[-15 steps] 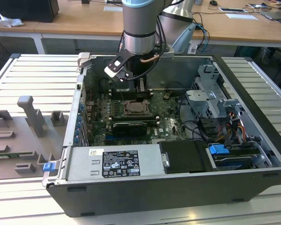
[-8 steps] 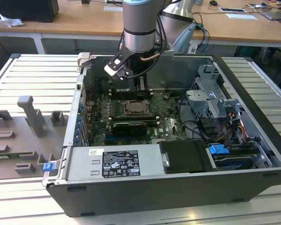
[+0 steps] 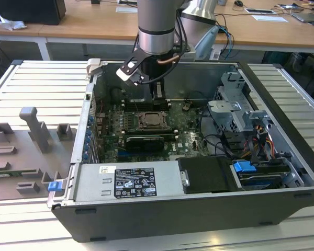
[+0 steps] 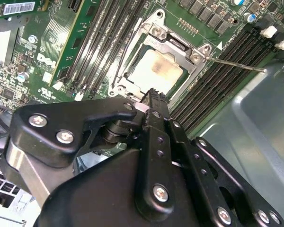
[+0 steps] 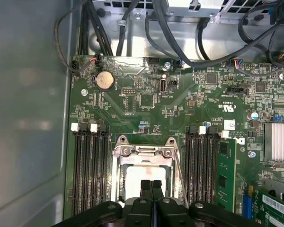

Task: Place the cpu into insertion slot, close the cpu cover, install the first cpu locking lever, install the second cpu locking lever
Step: 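Install the first cpu locking lever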

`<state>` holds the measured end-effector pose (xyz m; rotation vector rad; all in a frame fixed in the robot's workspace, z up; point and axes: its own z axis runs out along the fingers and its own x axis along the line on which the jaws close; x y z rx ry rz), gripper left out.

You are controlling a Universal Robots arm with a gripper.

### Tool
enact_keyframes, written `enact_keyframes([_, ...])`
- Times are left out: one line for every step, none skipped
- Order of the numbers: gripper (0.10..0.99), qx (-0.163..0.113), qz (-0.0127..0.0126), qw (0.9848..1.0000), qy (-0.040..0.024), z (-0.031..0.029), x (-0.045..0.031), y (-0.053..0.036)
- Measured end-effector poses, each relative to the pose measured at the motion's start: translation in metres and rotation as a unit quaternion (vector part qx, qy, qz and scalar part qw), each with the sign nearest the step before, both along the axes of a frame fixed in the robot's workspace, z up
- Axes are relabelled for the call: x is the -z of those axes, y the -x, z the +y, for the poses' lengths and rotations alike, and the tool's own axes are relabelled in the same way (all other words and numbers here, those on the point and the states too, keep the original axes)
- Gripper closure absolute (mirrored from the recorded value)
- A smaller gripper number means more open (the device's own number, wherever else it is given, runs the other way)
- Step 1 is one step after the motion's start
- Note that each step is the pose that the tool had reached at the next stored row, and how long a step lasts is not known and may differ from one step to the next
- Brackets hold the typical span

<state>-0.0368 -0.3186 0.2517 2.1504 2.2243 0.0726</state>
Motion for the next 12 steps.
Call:
enact_keyframes([0.98, 0.0, -0.0001, 1.0, -0.0001, 0.0, -0.0004, 0.0])
enact_keyframes([0.98, 0.0, -0.0001, 1.0, -0.0001, 0.0, -0.0006, 0.0])
enact_keyframes([0.98, 0.0, 0.0, 1.0, -0.0001, 0.0, -0.0009, 0.0])
enact_keyframes([0.98, 0.0, -0.0001, 1.0, -0.0001, 0.0, -0.0012, 0.0])
enact_keyframes([0.98, 0.0, 0.0, 1.0, -0.0001, 0.0, -0.0015, 0.0])
enact_keyframes([0.98, 0.0, 0.0, 1.0, -0.0001, 0.0, -0.0017, 0.0])
enact_keyframes([0.98, 0.0, 0.0, 1.0, -0.0001, 0.0, -0.0018, 0.0])
enact_keyframes([0.98, 0.0, 0.0, 1.0, 0.0, 0.0, -0.002, 0.0])
enact_keyframes([0.98, 0.0, 0.0, 1.0, -0.0001, 0.0, -0.0022, 0.0])
enact_keyframes([0.98, 0.0, 0.0, 1.0, -0.0001, 0.0, -0.0022, 0.0])
enact_keyframes([0.98, 0.0, 0.0, 1.0, -0.0001, 0.0, -0.0023, 0.0])
enact_keyframes([0.98, 0.0, 0.0, 1.0, -0.0001, 0.0, -0.0024, 0.0])
